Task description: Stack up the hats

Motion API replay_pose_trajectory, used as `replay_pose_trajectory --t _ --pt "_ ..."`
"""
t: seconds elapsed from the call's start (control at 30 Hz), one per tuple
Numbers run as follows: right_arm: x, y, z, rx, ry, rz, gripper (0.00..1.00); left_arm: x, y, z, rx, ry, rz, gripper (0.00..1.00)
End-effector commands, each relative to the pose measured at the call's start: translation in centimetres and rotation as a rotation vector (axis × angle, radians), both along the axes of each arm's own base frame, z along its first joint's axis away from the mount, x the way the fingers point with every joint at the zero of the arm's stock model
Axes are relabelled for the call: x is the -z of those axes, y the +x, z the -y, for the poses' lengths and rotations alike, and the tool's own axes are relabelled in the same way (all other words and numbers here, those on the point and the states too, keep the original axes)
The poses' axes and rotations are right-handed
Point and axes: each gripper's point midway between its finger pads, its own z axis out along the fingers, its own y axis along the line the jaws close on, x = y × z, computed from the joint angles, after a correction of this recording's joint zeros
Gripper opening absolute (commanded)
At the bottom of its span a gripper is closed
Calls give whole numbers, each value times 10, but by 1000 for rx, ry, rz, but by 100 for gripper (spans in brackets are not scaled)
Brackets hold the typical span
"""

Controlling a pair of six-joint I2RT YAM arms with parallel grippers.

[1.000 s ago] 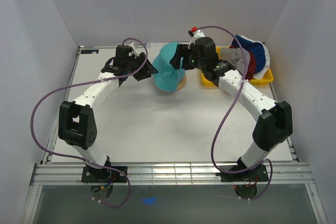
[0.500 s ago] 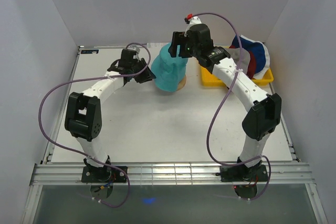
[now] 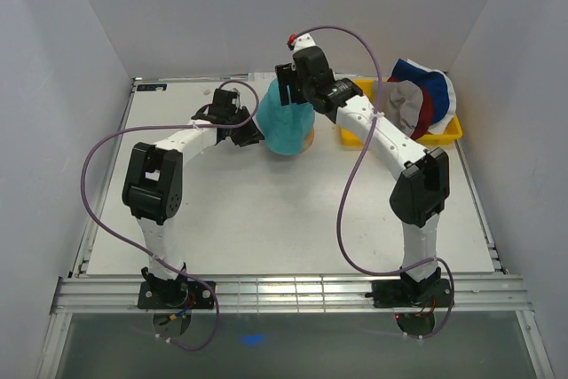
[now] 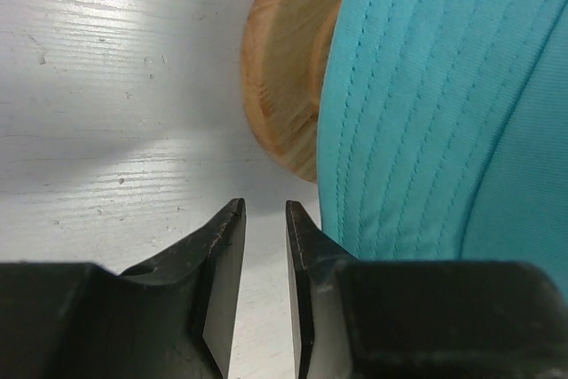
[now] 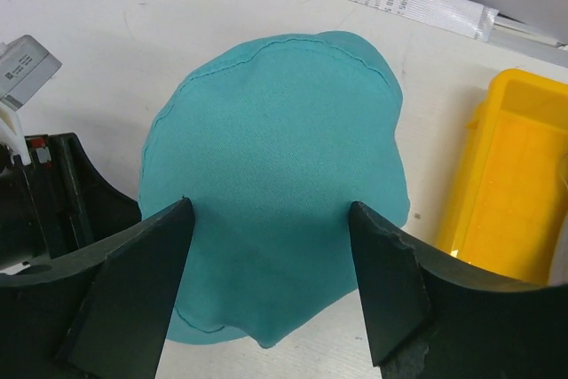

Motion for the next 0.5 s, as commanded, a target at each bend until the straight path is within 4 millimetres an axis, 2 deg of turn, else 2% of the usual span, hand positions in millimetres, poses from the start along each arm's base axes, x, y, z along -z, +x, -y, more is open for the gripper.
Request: replay_pose_trajectory --t 0.0,0.3,0.47 --pt "14 -3 1 10 -141 12 76 -26 14 4 -7 -18 72 36" --pt "30 -1 -5 -13 -222 15 79 -29 13 0 -8 -1 78 36" --pt "25 3 -11 -32 -216 29 82 -35 10 -2 -5 11 86 36"
